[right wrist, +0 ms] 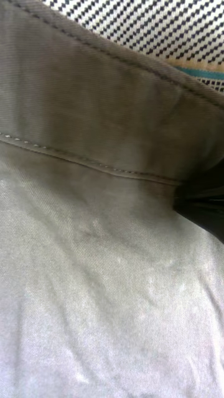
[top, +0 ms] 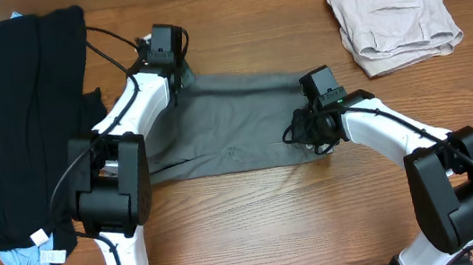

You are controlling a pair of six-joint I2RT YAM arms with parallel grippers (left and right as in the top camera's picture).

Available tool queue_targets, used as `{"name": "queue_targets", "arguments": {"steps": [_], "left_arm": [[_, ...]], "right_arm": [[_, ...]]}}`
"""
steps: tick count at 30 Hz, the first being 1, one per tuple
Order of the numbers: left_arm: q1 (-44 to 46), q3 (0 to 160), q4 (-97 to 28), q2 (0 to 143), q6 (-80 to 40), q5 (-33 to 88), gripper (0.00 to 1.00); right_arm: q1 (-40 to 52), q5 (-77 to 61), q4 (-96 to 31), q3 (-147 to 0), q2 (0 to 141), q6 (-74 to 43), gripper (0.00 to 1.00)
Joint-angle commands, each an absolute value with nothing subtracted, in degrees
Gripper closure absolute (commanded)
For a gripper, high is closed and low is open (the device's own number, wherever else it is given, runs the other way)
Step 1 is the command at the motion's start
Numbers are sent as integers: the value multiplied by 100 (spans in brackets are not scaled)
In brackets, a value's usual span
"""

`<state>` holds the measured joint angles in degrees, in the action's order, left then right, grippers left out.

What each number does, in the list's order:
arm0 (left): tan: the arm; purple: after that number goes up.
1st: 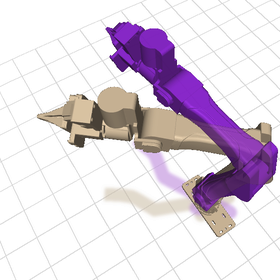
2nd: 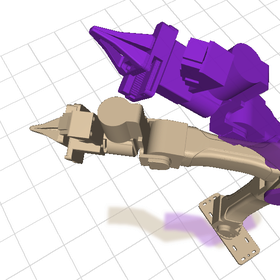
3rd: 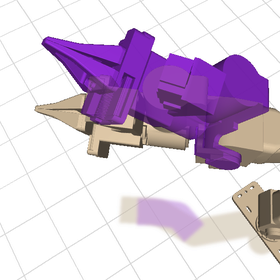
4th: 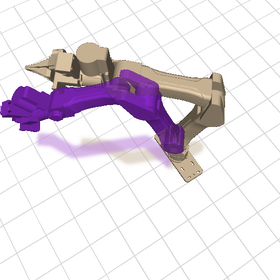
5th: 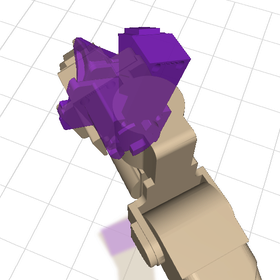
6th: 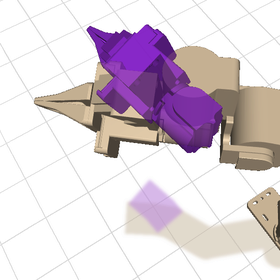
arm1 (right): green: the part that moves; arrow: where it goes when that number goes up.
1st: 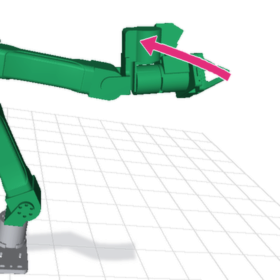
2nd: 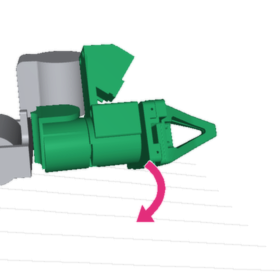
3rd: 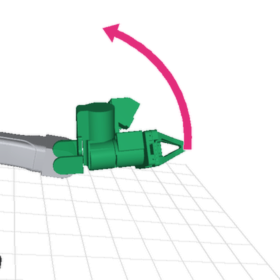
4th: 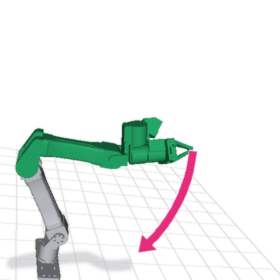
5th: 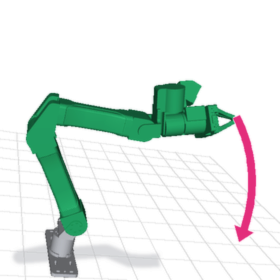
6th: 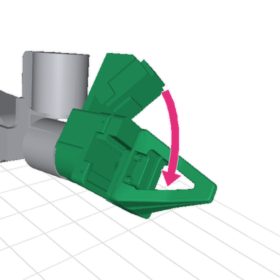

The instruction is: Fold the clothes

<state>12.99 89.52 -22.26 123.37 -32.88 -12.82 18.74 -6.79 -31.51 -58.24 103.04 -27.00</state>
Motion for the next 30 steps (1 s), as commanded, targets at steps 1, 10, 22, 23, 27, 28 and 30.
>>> {"name": "queue_targets", "arguments": {"steps": [1, 10, 22, 23, 27, 28, 30], "left_arm": [[1275, 8971, -1721, 12486, -3295, -1601, 96], [1253, 9299, -1391, 12529, -2418, -1695, 94], [-8, 11719, -6879, 12099, -2043, -412, 50], [-102, 11640, -6941, 12101, -1933, -325, 49], [-563, 11024, -6952, 12101, -1070, 281, 46], [-624, 10873, -6886, 12103, -897, 366, 47], [-709, 10595, -6761, 12103, -607, 486, 47]], "right_arm": [[1826, -495, -3151, -5922, 10333, -2720, 96], [1826, -456, -3153, -5922, 10333, -2720, 95], [1826, -478, -3157, -5922, 10333, -2718, 39], [1826, -478, -3159, -5922, 10333, -2718, 35], [1826, -478, -3155, -5922, 10333, -2718, 21], [1826, -478, -3151, -5922, 10333, -2718, 20], [1824, -478, -3140, -5931, 10331, -2716, 18]]}}
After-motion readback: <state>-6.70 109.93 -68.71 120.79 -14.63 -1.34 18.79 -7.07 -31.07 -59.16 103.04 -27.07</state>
